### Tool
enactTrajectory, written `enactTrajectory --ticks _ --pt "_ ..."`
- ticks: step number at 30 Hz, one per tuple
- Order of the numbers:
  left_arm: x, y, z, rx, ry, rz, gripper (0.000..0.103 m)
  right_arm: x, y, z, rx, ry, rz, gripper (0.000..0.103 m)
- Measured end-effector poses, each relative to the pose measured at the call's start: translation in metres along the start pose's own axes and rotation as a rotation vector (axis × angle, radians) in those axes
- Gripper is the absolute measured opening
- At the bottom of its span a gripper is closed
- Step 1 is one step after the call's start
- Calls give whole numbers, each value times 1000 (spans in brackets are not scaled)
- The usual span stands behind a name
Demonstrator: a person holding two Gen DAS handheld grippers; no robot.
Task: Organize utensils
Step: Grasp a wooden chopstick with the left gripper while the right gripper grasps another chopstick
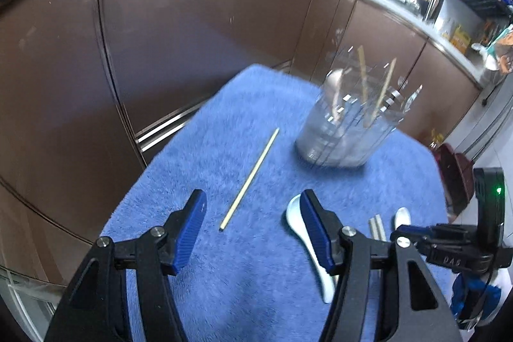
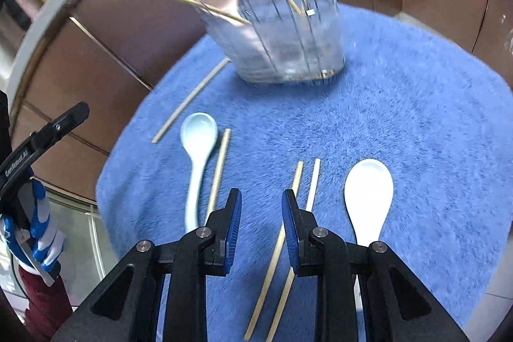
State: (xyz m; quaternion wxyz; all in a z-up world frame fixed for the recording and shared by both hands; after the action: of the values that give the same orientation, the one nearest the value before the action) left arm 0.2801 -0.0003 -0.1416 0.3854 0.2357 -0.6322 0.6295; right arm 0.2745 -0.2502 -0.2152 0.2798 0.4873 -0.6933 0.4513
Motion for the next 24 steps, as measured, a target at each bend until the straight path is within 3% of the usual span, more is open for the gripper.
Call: enactTrajectory --ticks 7,16,24 --pt "-57 -11 0 -71 6 -100 56 -34 -12 17 -15 45 -76 22" --pt "-126 -39 12 -171 31 -206 31 -50 -15 24 2 60 -110 15" --pt "-164 -51 25 -275 87 -271 25 -48 -13 22 18 38 -124 15"
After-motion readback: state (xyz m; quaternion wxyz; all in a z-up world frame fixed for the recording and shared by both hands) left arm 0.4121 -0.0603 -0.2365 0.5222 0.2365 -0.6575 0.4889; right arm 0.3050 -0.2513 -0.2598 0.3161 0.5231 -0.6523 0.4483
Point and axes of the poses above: each gripper's, at about its wrist camera, not at the fingertips, and x roughly against the way its jaws point, z to its right, y to its underside, the point moved 3 cm from there along -x, roughly the way its jaws point, and after that the axes turned 6 degrees about -y, right-handed, at the moved point
